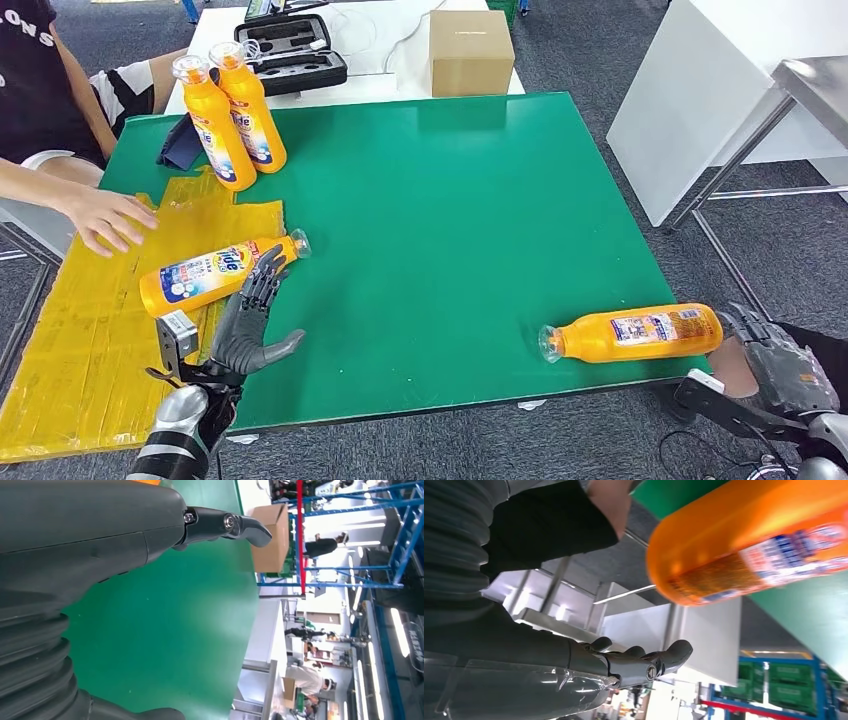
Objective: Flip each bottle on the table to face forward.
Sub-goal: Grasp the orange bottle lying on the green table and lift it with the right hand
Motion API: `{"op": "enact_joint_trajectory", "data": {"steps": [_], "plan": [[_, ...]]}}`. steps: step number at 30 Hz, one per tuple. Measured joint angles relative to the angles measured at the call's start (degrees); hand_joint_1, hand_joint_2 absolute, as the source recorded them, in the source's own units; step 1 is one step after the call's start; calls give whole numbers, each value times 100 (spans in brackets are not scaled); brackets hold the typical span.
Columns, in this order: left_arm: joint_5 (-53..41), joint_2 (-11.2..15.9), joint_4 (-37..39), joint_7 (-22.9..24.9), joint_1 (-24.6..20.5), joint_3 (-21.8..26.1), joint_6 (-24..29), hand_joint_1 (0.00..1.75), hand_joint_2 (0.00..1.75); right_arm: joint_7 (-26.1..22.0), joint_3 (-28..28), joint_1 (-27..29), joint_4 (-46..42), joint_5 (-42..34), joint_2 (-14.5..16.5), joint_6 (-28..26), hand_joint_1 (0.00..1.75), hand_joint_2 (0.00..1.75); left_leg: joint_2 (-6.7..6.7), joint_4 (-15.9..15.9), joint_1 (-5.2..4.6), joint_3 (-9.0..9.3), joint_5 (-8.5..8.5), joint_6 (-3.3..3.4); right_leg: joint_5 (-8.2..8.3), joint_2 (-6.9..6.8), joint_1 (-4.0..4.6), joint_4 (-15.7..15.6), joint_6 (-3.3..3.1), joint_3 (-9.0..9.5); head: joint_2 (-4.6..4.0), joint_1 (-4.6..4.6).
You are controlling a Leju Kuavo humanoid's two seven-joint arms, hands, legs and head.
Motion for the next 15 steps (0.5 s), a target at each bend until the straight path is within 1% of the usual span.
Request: {"op": "enact_joint_trajectory", "data": {"steps": [5,10,12,15], "plan": [[47,-20,-102,14,59,-119,39,0,175,0,-195,-63,172,186,-5,-8,0,175,1,-1,0,0,1,0,-1,0,0,0,0,1,0,1],[82,-38,-119,17,88,-180,43,0,175,-13,-229,-136,303,298,-5,-43,0,175,1,-1,0,0,1,1,-1,0,0,0,0,2,0,1],[110,-40,-119,17,88,-182,43,0,175,-19,-213,-194,353,395,-2,-159,0,175,2,-1,0,0,1,1,0,0,0,0,0,2,0,1],[137,-56,-119,16,87,-193,46,0,175,-12,-154,-330,428,543,33,-502,0,175,3,-1,0,0,2,1,0,0,0,1,0,3,0,0]]}}
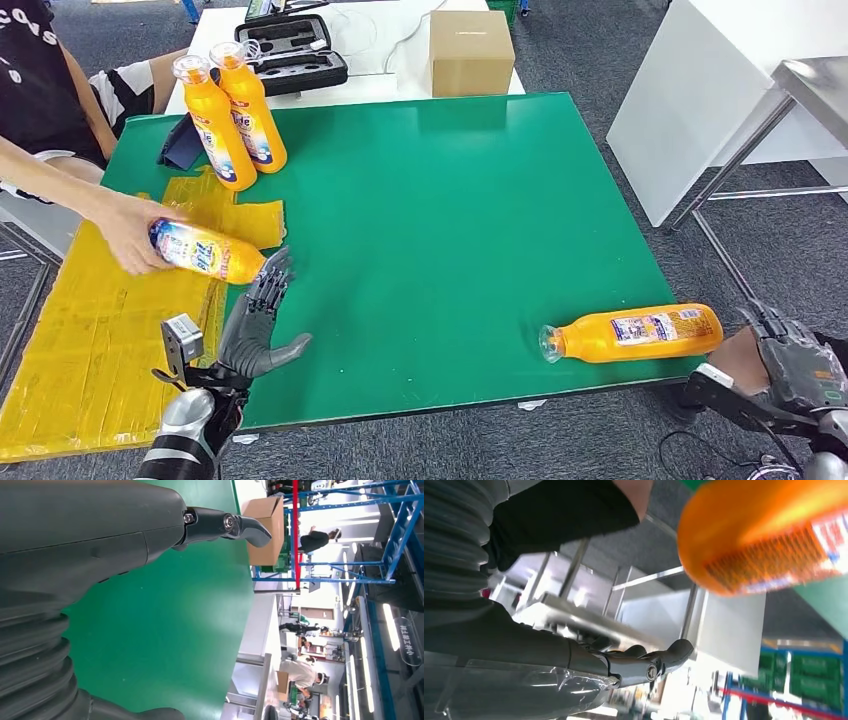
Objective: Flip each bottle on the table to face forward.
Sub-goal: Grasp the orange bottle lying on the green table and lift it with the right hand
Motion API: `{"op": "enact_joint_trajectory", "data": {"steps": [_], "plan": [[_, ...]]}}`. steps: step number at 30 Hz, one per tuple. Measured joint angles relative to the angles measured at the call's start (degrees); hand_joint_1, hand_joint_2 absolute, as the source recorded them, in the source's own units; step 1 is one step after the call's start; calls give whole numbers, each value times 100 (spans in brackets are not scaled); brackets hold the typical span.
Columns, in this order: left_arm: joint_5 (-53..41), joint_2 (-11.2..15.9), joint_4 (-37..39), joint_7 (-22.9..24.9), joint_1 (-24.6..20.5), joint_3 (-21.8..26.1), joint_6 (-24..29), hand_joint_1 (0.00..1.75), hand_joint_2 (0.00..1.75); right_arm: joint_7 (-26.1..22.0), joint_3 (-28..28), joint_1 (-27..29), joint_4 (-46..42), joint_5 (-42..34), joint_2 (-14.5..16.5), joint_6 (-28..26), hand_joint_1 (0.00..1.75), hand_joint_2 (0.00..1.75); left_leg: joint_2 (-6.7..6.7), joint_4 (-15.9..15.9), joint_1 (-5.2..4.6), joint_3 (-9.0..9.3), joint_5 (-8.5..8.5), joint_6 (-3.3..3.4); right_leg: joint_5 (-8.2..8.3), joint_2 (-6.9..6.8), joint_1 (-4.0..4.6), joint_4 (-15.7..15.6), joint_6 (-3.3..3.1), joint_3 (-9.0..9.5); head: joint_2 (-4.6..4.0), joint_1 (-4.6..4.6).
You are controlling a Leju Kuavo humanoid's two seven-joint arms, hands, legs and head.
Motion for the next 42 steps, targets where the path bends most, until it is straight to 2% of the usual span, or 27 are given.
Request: {"op": "enact_joint_trajectory", "data": {"steps": [5,10,17,24,32,40,42], "plan": [[27,-55,0,1,-13,-69,28,0,175,11,276,-317,123,82,150,-541,0,175,3,0,1,3,2,-1,0,2,1,0,0,1,0,1],[44,-85,0,2,-30,-81,54,0,175,25,591,-490,201,132,269,-661,0,175,1,0,1,3,2,-1,-1,1,1,1,0,2,0,0],[87,-88,0,1,-47,-81,83,0,175,129,930,-610,357,191,327,-618,0,175,-1,0,1,2,1,0,-2,0,0,1,0,3,0,1],[110,-88,0,2,-47,-76,66,0,175,271,1229,-719,705,187,255,-347,0,175,-1,0,0,2,1,0,-2,0,0,1,0,4,0,0],[144,-89,0,2,-46,-75,-10,0,175,390,1459,-930,1094,218,236,-290,0,175,0,0,1,2,1,0,-2,0,0,1,0,4,0,0],[185,-99,20,2,-50,-75,-29,0,175,644,1698,-1401,1674,539,184,-328,0,175,3,0,1,15,1,0,-1,2,0,0,0,14,0,1],[193,-110,43,2,-55,-74,-43,0,175,654,1765,-1524,1846,604,184,-362,81,175,2,0,1,25,1,1,-1,2,0,-1,0,24,0,2]]}}
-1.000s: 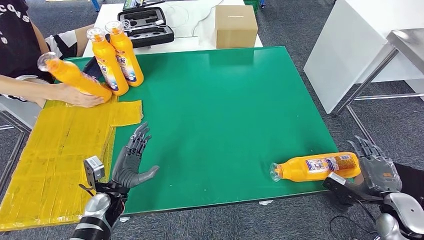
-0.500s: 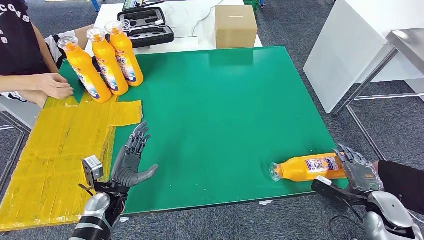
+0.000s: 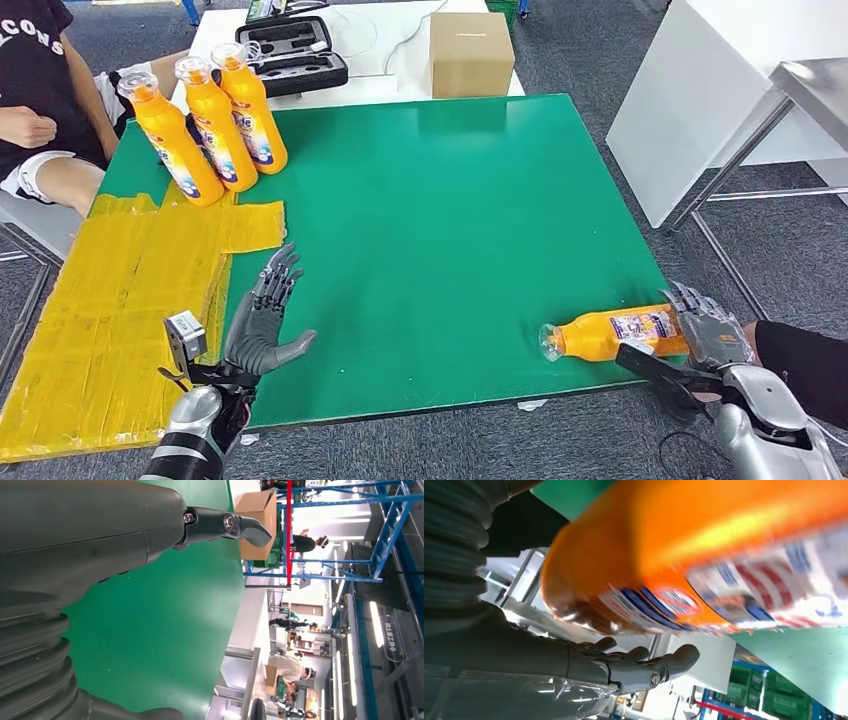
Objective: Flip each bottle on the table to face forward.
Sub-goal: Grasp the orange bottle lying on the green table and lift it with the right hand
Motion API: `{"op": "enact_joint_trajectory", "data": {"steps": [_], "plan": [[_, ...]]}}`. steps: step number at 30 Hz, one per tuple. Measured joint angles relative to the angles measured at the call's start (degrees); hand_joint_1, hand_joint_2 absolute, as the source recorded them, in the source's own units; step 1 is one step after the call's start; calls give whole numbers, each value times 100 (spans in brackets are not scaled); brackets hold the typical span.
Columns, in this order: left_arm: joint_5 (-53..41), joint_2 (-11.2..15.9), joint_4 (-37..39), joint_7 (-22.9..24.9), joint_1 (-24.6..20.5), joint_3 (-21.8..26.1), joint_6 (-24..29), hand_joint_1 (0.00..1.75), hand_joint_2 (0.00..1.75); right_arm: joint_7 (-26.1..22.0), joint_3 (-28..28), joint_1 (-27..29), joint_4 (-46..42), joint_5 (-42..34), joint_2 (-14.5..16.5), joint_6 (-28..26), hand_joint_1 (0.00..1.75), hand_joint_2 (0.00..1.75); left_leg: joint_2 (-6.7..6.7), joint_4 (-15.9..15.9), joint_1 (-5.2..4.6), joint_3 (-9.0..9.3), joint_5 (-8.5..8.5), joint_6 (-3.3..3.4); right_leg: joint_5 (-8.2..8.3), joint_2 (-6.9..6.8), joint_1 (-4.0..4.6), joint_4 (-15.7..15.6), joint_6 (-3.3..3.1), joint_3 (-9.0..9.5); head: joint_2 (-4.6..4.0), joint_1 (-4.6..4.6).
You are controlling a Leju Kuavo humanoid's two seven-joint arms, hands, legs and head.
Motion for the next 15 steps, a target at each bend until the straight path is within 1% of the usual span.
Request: {"op": "enact_joint_trajectory", "data": {"steps": [2,3,8,15], "plan": [[3,-8,22,0,-6,1,-9,0,175,8,56,-84,131,26,0,-15,168,175,0,0,0,6,0,0,0,0,0,0,0,6,0,0],[4,-10,32,-1,-10,1,-11,0,175,7,81,-112,186,28,0,-8,175,175,-1,0,0,7,0,0,0,0,0,0,0,8,0,-1],[7,-11,95,-19,-35,1,-20,0,175,-115,216,-205,357,-89,-57,134,175,175,-1,0,0,16,1,0,1,-1,0,0,1,15,0,-1],[7,-13,166,-34,-60,5,-16,0,175,-230,333,-332,445,-220,-95,165,175,175,-1,0,1,21,0,0,0,0,1,0,0,21,0,0]]}}
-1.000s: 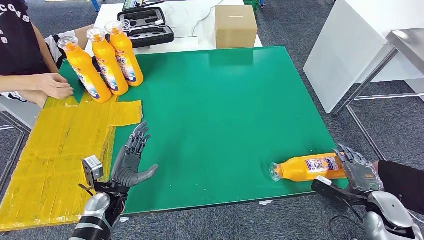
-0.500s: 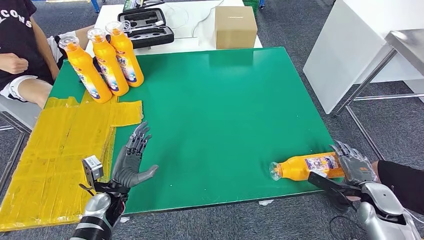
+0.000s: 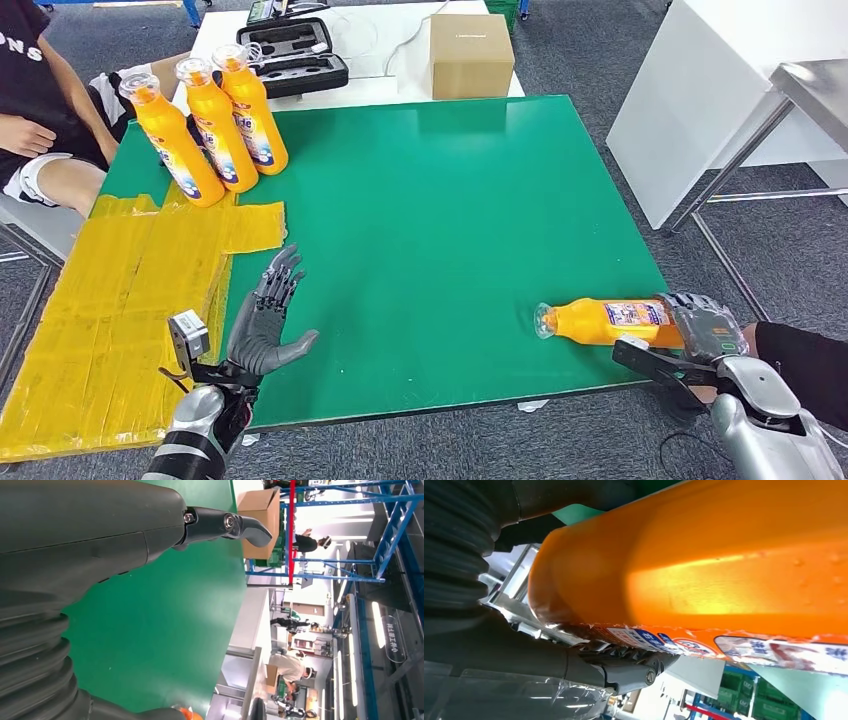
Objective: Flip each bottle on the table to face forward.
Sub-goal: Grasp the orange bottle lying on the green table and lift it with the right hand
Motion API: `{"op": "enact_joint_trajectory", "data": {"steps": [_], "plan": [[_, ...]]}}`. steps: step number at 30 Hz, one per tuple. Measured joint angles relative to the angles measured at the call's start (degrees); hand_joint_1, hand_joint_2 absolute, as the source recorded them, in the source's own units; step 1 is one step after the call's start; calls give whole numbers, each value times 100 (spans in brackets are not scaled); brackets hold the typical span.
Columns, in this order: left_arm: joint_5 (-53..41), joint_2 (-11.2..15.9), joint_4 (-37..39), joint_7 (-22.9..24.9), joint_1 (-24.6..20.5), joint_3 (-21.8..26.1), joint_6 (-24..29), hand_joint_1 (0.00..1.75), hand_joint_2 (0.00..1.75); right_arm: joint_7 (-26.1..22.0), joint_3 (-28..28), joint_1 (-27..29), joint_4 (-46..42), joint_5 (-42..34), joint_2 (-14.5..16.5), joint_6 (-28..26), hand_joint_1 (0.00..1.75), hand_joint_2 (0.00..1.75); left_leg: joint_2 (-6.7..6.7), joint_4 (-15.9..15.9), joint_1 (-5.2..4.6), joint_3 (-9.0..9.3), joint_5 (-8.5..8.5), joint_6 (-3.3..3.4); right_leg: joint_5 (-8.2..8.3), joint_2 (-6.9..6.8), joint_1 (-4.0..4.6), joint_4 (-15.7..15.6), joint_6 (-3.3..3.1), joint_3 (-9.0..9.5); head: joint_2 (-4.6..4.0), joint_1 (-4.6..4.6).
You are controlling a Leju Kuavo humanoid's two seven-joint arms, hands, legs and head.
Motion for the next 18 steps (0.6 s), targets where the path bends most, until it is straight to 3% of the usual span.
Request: {"op": "enact_joint_trajectory", "data": {"steps": [4,10,18], "plan": [[-3,-2,41,-5,-39,0,6,0,175,-164,45,-38,34,-142,24,-141,175,175,0,-1,0,-1,-1,-1,0,0,0,1,0,0,0,-1],[-93,-77,56,11,-112,-26,90,0,175,-386,67,-133,81,-336,484,-1205,175,175,2,-2,1,-4,2,-2,2,2,1,2,-1,-6,0,-3],[-109,-109,56,22,-137,-54,128,0,175,-441,74,-229,126,-437,776,-1342,175,175,-8,-1,0,-21,6,1,-1,-7,0,4,0,-10,0,-1]]}}
